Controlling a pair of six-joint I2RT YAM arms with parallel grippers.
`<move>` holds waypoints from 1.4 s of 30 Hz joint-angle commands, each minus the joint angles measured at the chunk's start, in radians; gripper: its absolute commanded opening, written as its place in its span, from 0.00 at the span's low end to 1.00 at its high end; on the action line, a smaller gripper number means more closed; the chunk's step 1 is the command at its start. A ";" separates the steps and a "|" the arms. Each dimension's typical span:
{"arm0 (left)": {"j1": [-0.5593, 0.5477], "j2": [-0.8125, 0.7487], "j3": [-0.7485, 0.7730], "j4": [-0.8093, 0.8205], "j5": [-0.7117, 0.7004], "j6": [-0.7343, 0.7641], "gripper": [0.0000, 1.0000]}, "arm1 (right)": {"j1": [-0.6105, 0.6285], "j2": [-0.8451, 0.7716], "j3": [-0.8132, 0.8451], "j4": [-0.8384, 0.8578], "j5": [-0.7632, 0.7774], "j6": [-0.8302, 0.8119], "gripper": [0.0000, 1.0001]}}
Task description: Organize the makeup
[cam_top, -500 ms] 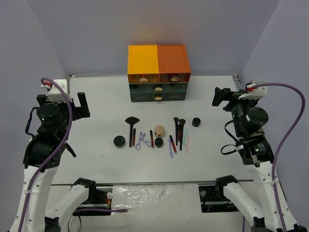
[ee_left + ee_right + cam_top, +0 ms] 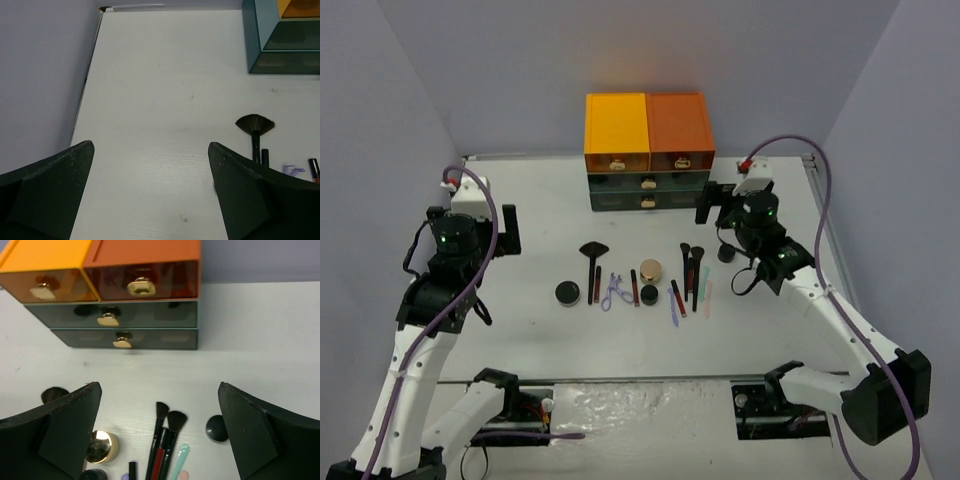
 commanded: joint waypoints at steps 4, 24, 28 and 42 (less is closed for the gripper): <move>-0.002 -0.050 -0.091 0.084 -0.070 -0.044 0.97 | 0.126 0.292 0.034 0.303 0.108 0.109 1.00; -0.005 -0.183 -0.345 0.201 -0.123 -0.103 0.97 | 0.219 0.885 0.327 0.581 0.162 0.077 0.71; -0.006 -0.188 -0.347 0.203 -0.127 -0.101 0.97 | 0.223 0.936 0.370 0.571 0.194 0.066 0.66; -0.019 -0.200 -0.351 0.209 -0.135 -0.098 0.97 | 0.223 1.044 0.457 0.593 0.260 0.071 0.60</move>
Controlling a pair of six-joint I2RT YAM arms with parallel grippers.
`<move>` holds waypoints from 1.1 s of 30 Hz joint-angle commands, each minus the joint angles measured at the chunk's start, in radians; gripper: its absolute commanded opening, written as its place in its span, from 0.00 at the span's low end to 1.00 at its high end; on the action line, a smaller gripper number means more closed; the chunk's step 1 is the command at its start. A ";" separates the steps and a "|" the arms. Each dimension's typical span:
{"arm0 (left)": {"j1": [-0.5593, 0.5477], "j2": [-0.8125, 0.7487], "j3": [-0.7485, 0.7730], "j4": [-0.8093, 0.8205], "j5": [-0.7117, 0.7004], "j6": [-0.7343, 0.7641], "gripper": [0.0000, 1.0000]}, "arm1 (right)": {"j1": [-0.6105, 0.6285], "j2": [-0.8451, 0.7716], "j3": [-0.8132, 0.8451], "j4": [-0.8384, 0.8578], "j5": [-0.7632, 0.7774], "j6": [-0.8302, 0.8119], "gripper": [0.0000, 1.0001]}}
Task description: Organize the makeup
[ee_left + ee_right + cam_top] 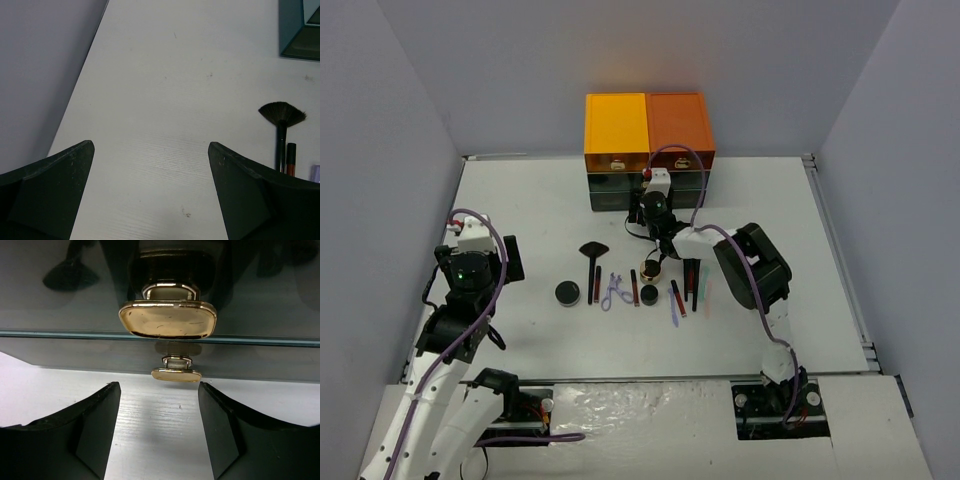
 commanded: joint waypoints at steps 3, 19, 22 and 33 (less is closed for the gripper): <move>-0.010 -0.005 0.020 0.071 -0.020 -0.013 0.97 | 0.005 0.016 0.073 0.100 0.073 0.003 0.58; -0.022 -0.014 0.017 0.073 -0.019 -0.010 0.97 | -0.005 0.055 0.117 0.124 0.097 -0.038 0.54; -0.023 -0.014 0.017 0.072 -0.019 -0.010 0.97 | -0.007 0.067 0.128 0.124 0.095 -0.045 0.54; -0.029 -0.014 0.014 0.078 -0.016 -0.005 0.97 | -0.005 0.054 0.124 0.127 0.138 -0.064 0.20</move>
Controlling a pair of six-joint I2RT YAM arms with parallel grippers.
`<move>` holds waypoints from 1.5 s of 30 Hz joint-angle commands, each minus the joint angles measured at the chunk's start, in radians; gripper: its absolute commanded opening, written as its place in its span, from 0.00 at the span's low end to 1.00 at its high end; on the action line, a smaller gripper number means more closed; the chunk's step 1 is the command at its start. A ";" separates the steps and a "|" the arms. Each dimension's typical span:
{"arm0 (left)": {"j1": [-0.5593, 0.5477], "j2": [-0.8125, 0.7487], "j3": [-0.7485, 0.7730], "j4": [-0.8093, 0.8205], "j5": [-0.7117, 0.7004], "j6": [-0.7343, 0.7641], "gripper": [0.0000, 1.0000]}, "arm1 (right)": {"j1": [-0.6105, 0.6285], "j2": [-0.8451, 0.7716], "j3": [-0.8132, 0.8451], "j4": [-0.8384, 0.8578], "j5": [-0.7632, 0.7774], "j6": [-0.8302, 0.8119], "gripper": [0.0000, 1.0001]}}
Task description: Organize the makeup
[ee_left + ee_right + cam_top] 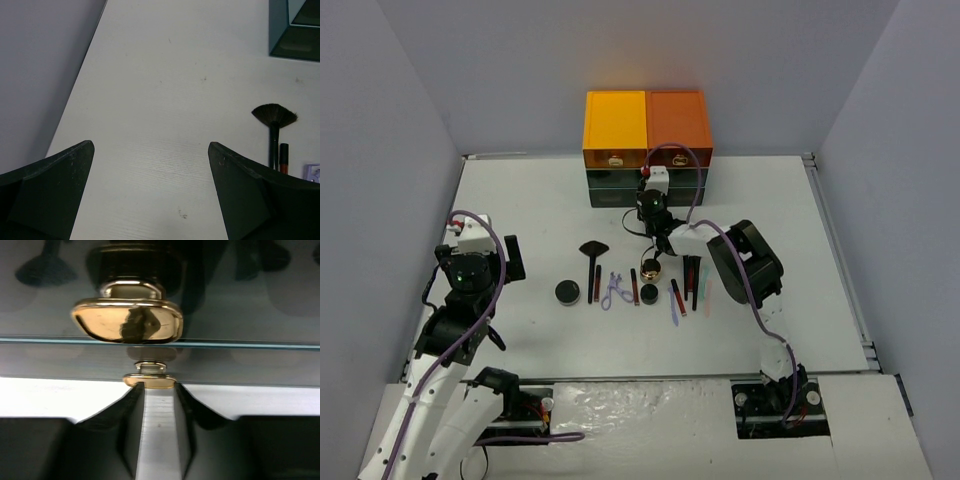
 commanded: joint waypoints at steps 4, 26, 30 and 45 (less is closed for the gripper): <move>-0.008 -0.001 0.014 0.070 -0.010 -0.006 0.97 | -0.001 -0.037 0.030 0.116 0.043 -0.009 0.06; -0.008 -0.015 0.010 0.077 -0.015 -0.001 0.97 | 0.008 -0.064 -0.022 0.118 0.051 -0.008 0.79; -0.008 -0.015 0.010 0.076 -0.016 -0.001 0.97 | 0.007 -0.047 0.011 0.112 0.060 -0.017 0.80; -0.008 -0.016 0.008 0.077 -0.012 0.000 0.97 | 0.003 0.020 0.116 0.060 0.093 -0.023 0.76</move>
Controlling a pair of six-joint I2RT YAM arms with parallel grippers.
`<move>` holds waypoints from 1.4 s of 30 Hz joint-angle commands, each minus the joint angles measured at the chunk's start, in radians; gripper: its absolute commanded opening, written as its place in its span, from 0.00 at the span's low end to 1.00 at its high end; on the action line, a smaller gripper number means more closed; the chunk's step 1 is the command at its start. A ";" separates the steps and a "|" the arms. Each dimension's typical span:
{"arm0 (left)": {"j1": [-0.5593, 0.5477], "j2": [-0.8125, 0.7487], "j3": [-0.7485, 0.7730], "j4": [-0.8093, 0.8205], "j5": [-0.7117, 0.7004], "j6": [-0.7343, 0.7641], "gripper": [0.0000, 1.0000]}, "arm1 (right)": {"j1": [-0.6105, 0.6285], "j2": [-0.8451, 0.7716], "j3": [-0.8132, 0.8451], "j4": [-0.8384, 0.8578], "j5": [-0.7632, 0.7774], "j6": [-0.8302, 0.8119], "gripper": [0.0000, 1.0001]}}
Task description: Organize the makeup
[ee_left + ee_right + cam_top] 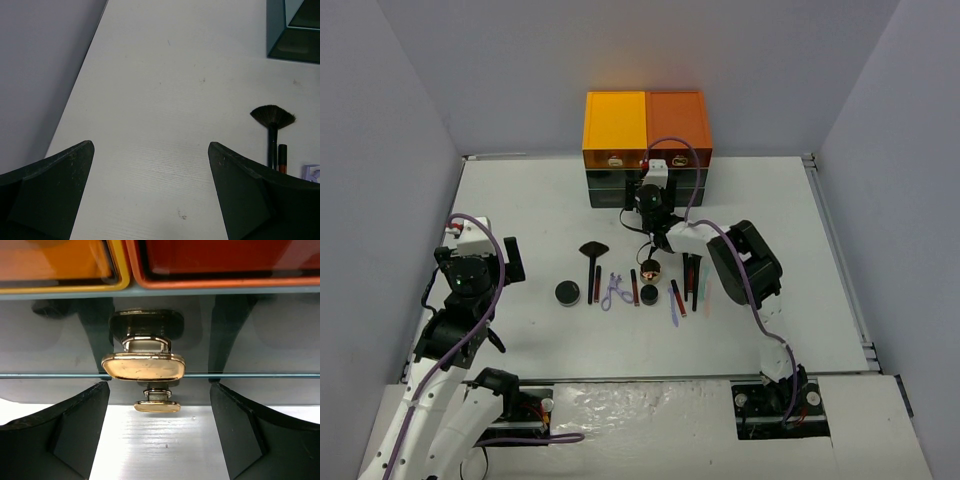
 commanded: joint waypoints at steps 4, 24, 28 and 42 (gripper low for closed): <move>-0.008 0.003 0.019 0.070 -0.011 -0.001 0.97 | -0.007 0.030 0.080 -0.007 0.029 0.023 0.73; -0.010 0.005 0.016 0.076 -0.008 0.002 0.97 | -0.008 -0.015 0.014 0.024 0.037 -0.009 0.16; -0.010 0.004 0.014 0.080 -0.009 0.002 0.97 | 0.013 -0.059 -0.059 0.024 0.037 0.001 0.12; -0.013 0.012 0.014 0.082 -0.001 0.003 0.97 | 0.114 -0.222 -0.338 -0.003 0.100 0.149 0.16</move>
